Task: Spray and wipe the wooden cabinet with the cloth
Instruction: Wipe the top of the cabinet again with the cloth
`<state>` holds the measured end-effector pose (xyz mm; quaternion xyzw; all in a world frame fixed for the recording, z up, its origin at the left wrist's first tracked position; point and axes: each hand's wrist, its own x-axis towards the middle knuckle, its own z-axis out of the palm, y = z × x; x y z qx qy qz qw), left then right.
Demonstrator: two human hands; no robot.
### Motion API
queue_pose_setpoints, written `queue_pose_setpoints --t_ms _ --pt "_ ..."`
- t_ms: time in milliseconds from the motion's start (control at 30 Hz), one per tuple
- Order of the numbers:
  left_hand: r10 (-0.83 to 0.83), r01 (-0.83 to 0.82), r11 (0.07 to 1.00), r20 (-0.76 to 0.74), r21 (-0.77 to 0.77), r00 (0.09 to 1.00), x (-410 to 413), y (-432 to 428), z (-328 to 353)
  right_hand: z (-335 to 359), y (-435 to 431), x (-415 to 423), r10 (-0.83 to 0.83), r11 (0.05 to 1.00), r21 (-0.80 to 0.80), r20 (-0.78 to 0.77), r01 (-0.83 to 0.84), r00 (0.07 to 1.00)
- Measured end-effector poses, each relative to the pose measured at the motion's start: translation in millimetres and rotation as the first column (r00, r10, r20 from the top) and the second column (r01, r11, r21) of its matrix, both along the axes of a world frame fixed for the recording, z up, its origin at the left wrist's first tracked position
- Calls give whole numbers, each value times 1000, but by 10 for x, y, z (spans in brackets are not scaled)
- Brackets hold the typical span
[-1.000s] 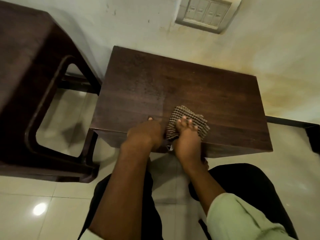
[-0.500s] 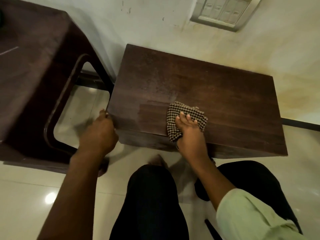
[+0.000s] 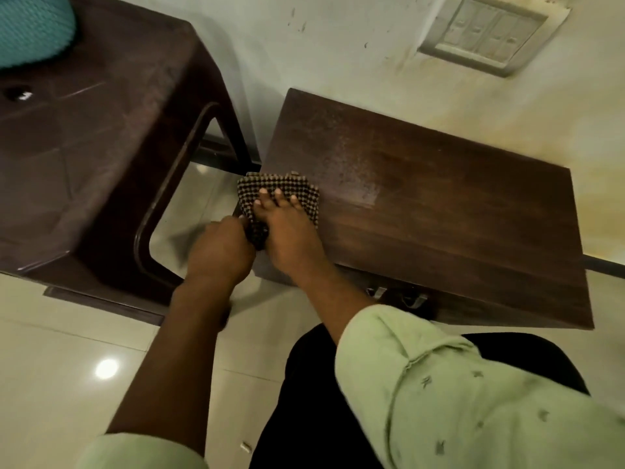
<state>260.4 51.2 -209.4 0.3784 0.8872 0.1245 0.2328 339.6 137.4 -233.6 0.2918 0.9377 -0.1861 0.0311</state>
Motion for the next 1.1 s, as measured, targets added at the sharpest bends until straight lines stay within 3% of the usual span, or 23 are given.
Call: queue_pose_setpoints --t_ms 100,300,400,533,667,867,1100 --pt "87 -90 996 99 27 991 -48 -154 22 -8 298 146 119 992 -36 3 -118 993" --pt "195 -200 979 144 21 970 -40 -400 -13 94 837 -293 -174 985 -14 40 175 984" --pt "275 -287 955 139 71 951 -93 -358 32 72 621 -208 -43 999 26 82 41 996" --pt "322 -333 933 98 136 942 -171 -121 67 19 -90 132 289 955 26 122 -294 949" --pt "296 -300 946 47 122 954 -170 -51 62 62 44 107 391 916 27 158 -400 907" --pt "287 -288 956 19 59 958 -85 -154 -31 73 401 -386 217 968 101 113 -228 970" --pt "59 -47 995 -127 93 990 37 118 -39 -21 195 398 354 935 -35 81 -352 932"
